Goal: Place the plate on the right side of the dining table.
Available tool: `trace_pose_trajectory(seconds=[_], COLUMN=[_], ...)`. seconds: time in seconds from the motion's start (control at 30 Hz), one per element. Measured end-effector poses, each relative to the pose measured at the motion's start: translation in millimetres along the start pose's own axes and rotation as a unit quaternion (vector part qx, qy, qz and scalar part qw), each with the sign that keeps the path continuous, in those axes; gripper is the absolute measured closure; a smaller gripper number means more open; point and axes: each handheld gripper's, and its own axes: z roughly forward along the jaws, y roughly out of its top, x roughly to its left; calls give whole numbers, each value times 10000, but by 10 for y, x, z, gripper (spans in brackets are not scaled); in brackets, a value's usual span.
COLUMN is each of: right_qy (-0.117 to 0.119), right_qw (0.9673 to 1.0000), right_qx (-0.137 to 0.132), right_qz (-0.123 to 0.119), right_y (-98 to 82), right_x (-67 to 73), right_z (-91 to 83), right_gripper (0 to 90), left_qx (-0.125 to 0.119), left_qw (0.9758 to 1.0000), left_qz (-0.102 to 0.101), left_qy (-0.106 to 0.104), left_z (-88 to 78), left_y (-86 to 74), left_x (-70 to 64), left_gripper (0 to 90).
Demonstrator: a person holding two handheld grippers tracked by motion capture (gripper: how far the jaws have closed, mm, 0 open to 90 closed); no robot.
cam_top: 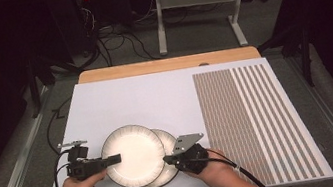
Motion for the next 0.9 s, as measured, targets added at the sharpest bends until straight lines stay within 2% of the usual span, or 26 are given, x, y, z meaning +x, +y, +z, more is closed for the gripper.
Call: trace_pose_trajectory(seconds=[0.33,0.5,0.63,0.9], right_qy=[-107,-187,-274,-423], right_qw=[9996,9991,9985,9963], right_qx=[-225,-304,-388,-592], right_qz=[147,212,260,458], right_y=[-12,-31,-53,-114], right_x=[-60,-97,-133,-195], right_z=[-112,-190,-266,-461], right_gripper=[894,862,817,741], left_qx=[-139,-190,-414,-588], left_qw=[9999,9998,9986,9976], left_qz=[31,67,77,225], left_qy=[-37,-58,-318,-277], left_z=[-31,-42,-75,-115], left_y=[-3,-2,-20,-18], left_x=[-3,-15,-8,-27], left_gripper=[711,721,747,766])
